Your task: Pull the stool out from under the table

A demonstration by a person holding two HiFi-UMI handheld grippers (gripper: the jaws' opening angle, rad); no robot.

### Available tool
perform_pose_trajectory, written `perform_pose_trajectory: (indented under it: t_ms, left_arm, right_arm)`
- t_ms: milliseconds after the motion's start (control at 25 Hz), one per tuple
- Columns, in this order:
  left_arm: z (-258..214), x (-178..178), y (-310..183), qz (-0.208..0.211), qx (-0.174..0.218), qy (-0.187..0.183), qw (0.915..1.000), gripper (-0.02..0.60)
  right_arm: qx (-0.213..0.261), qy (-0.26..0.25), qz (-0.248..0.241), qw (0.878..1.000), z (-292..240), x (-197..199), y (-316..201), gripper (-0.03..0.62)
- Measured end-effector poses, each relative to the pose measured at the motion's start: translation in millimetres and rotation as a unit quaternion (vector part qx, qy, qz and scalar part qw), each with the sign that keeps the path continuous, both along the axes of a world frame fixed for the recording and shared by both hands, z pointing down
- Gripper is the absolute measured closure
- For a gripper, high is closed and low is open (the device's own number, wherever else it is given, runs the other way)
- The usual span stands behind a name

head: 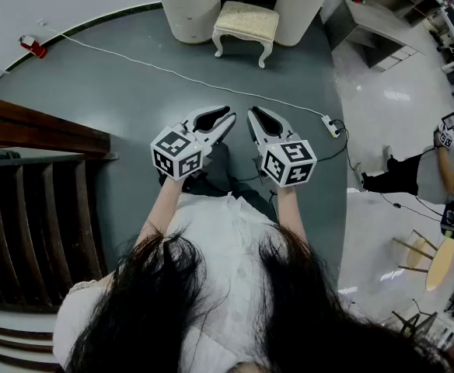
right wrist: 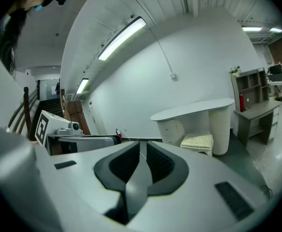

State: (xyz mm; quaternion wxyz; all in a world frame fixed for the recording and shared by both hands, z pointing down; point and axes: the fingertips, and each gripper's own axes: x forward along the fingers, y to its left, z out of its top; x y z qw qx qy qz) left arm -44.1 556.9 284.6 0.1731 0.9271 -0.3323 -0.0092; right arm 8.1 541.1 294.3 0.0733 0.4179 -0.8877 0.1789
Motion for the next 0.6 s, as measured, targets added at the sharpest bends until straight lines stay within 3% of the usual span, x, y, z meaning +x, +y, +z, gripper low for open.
perform_pose_trajectory:
  t_ms: [600]
  left_arm:
    - [7.2,6.0,-30.1,0.008,-0.011,-0.012,0.9998,0.488]
  right_arm:
    - [0.001,-0.02,0.019,1.0,-0.5,10.8,-30.3,0.534]
